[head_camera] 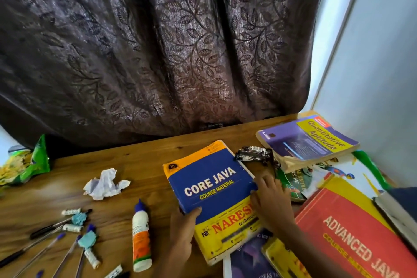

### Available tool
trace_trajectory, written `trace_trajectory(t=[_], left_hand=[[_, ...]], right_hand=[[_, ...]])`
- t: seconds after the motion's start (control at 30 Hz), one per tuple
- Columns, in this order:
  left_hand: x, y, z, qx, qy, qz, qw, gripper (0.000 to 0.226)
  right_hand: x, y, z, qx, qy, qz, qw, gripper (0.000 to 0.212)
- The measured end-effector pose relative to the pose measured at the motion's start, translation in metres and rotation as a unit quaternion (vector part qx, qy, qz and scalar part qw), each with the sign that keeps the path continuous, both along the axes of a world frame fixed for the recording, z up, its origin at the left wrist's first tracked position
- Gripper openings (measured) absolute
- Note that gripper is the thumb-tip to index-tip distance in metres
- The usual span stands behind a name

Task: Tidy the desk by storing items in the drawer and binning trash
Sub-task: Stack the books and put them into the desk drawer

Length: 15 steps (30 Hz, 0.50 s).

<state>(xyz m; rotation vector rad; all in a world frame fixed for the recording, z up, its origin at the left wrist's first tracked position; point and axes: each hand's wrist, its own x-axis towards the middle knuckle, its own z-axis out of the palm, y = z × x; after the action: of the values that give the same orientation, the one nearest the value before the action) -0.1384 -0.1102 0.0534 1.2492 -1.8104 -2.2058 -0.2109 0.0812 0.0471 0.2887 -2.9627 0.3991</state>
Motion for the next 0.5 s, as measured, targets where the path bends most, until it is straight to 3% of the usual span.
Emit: trace_trajectory(t=[0.13, 0.3, 0.37, 0.43, 0.5], left_hand=[[0.002, 0.009, 0.015, -0.009, 0.024, -0.023, 0.999, 0.035], [0.011, 0.007, 0.060, -0.003, 0.087, -0.044, 0.995, 0.028], [0.020, 0.007, 0.080, 0.013, 0.110, -0.051, 0.993, 0.025], [0.032, 0.006, 0.098, 0.020, 0.131, -0.055, 0.990, 0.022], [0.044, 0.003, 0.113, 0.024, 0.143, -0.057, 0.988, 0.021]], right_hand=[[-0.002, -0.004, -0.001, -0.063, -0.108, -0.014, 0.992, 0.041], [-0.010, 0.000, 0.018, -0.170, -0.232, 0.007, 0.958, 0.035], [-0.007, 0.000, 0.019, -0.239, -0.289, 0.010, 0.927, 0.046], [0.001, -0.002, 0.018, -0.356, -0.333, 0.012, 0.873, 0.063], [0.018, -0.010, 0.041, -0.469, -0.395, -0.004, 0.790, 0.048]])
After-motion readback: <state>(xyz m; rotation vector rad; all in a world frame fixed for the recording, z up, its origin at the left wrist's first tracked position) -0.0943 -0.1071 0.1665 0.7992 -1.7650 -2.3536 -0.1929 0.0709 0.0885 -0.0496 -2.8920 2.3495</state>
